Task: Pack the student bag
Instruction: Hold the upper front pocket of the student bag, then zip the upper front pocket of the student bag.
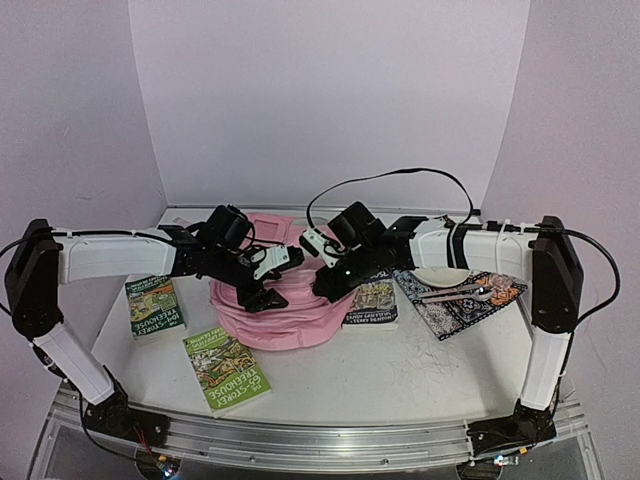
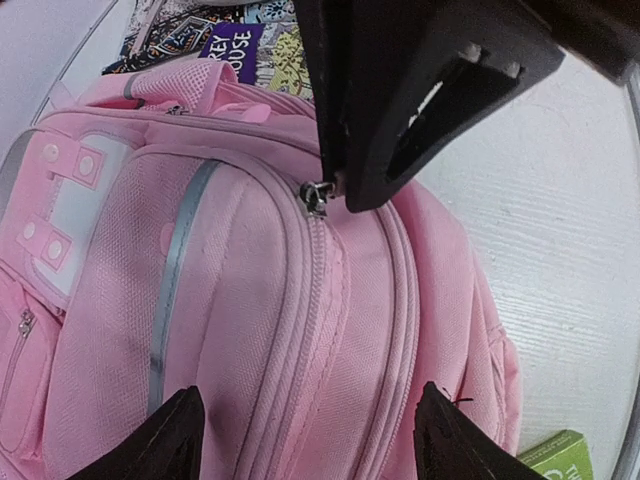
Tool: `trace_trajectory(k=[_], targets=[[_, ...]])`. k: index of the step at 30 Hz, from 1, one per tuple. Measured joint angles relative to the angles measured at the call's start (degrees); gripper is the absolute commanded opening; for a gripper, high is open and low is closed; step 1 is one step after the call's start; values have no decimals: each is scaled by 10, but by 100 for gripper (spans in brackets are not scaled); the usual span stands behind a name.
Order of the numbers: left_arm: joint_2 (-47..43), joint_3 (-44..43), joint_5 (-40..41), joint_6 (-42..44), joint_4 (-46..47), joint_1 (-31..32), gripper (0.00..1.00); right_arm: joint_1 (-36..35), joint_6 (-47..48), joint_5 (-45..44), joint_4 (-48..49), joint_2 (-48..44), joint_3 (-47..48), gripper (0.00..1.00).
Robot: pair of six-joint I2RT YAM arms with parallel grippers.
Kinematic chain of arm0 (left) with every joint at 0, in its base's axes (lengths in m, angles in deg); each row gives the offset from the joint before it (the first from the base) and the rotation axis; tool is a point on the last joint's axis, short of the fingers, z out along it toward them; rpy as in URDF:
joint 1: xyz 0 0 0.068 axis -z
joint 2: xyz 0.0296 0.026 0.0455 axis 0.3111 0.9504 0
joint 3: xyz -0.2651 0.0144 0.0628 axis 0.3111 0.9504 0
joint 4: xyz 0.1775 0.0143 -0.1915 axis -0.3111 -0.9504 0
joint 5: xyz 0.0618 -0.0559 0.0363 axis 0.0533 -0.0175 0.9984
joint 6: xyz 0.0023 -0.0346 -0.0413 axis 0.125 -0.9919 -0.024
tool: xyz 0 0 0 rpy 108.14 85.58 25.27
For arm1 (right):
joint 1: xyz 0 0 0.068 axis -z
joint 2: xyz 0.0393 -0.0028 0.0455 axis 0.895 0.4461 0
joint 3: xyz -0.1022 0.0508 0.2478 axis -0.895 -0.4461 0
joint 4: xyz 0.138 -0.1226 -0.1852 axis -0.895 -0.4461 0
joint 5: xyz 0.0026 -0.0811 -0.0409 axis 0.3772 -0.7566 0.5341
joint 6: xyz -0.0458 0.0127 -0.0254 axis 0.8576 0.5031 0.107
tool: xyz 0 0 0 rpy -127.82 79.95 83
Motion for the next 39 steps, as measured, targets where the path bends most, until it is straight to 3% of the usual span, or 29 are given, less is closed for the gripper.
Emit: trace_trajectory(k=[14,24,39], targets=[[27,14,-4,51,107,0,58,0,-2,3,0,0,0,0],[31,34,-15,52,129,-2,0,0,-2,1,-5,2,7,0],[-91,116,0,62,141,7,0,31,44,-6,11,-16,-3,0]])
